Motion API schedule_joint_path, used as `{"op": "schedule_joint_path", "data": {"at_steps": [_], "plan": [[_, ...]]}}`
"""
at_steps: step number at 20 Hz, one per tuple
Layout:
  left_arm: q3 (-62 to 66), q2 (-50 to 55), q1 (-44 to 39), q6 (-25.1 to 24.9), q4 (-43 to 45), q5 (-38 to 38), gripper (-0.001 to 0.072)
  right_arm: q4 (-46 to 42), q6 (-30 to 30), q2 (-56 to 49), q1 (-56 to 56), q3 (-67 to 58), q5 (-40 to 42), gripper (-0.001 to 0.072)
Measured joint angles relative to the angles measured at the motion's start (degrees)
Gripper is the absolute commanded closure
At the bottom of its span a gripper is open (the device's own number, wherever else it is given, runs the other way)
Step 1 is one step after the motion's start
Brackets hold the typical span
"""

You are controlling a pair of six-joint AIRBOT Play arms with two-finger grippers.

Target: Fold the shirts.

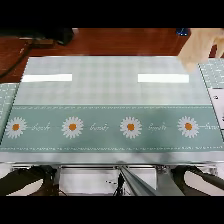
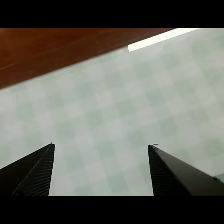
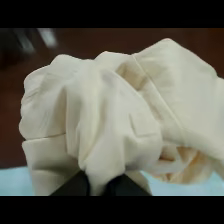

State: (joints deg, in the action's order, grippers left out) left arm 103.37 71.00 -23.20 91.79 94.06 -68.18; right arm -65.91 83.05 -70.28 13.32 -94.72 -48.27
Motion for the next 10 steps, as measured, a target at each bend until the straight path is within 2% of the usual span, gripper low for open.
{"op": "schedule_joint_path", "data": {"at_steps": [5, 8, 10], "plan": [[6.29, -5.97, 0.0, 0.09, -0.26, -10.71, 0.0005, 12.24, -3.61, 14.1, 0.0, -0.55, -6.05, 0.0684], [7.23, -8.2, 0.0, 0.61, -0.46, -17.44, 0.0005, 17.16, -4.17, 17.44, -1.84, -0.55, -13.88, 0.0684], [7.15, -8.79, 0.0, 0.81, -0.68, -20.11, 0.0005, 17.22, -4.17, 17.77, -7.13, 0.02, -18.08, 0.0684]]}}
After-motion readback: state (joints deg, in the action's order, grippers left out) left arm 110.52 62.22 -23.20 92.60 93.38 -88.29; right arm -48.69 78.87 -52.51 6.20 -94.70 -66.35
